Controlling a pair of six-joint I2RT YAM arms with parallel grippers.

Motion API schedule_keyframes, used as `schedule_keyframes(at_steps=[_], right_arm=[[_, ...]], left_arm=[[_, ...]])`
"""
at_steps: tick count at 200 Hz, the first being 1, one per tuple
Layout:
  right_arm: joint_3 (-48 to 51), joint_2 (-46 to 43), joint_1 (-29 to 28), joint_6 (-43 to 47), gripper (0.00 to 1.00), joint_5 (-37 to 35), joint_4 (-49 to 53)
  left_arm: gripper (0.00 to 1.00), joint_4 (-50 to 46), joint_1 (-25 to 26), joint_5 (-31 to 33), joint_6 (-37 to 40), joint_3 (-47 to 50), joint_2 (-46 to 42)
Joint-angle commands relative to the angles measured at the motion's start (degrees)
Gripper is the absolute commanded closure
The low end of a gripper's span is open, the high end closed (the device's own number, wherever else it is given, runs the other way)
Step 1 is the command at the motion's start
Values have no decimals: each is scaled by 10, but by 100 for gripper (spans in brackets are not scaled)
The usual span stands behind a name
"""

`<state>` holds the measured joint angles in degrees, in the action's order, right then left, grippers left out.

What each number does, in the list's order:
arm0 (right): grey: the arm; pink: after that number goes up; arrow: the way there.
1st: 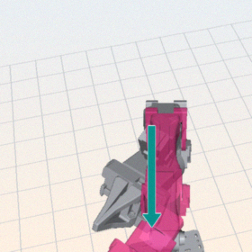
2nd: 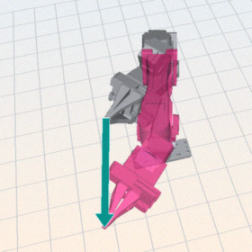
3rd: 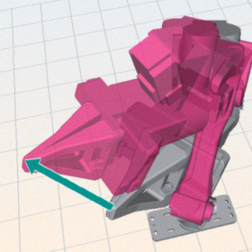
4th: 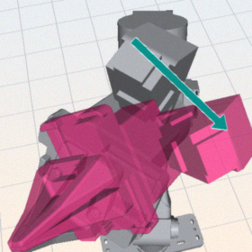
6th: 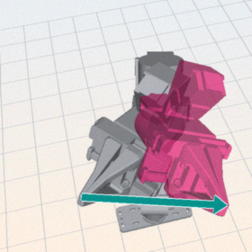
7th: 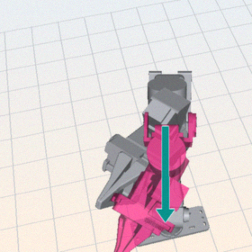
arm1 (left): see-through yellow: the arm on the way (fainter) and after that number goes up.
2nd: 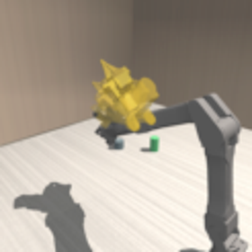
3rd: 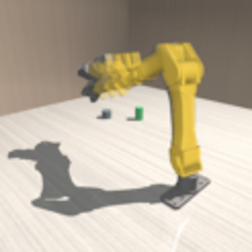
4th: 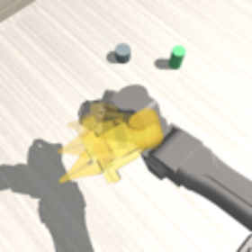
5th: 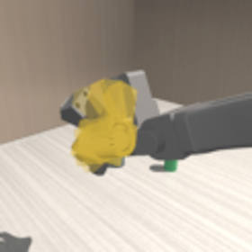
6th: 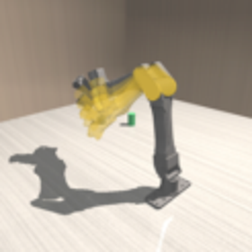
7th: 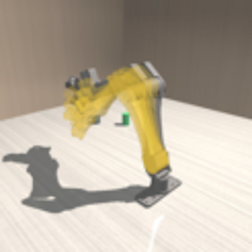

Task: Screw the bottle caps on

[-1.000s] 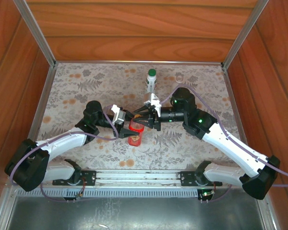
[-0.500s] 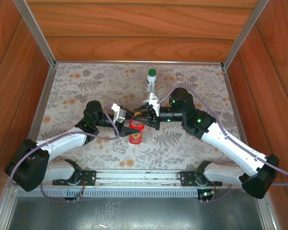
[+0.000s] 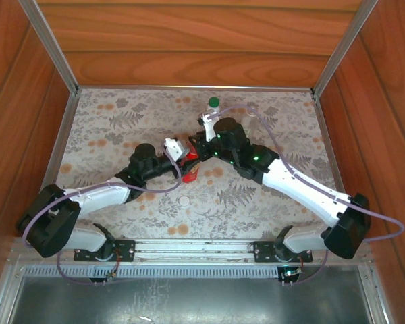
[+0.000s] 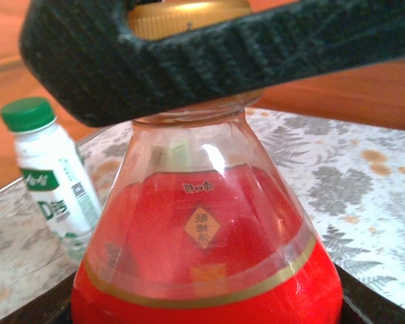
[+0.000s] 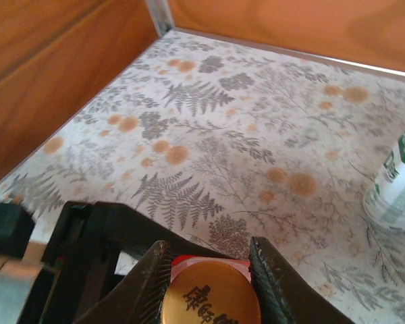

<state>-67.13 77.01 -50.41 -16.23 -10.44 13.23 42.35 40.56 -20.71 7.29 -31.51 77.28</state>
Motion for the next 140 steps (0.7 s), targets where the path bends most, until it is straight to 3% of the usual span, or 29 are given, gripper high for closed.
schedule_keyframes(at_steps=[1, 19, 31, 49, 63, 74, 106, 140], right_arm=[[-1, 6, 9, -43, 98, -93, -16], [24, -28, 16, 24, 85, -13, -74], [33, -55, 20, 75, 72, 44, -83], [73, -112, 35, 125, 43, 142, -116], [94, -149, 60, 126, 28, 230, -117], [99, -167, 84, 125, 26, 300, -102], [89, -183, 102, 177, 25, 419, -32], [74, -166, 102, 204, 28, 477, -4]], left_arm=[[39, 45, 26, -8, 55, -10, -19], [39, 44, 7, -24, 38, 4, -26], [39, 45, -21, -76, 10, 10, -26], [39, 45, -48, -153, -10, 19, -32], [39, 44, -54, -224, -5, 25, -37], [39, 43, -57, -279, -7, 25, -38], [39, 42, -59, -398, -30, 17, -44], [39, 42, -60, -424, -35, 9, -52]])
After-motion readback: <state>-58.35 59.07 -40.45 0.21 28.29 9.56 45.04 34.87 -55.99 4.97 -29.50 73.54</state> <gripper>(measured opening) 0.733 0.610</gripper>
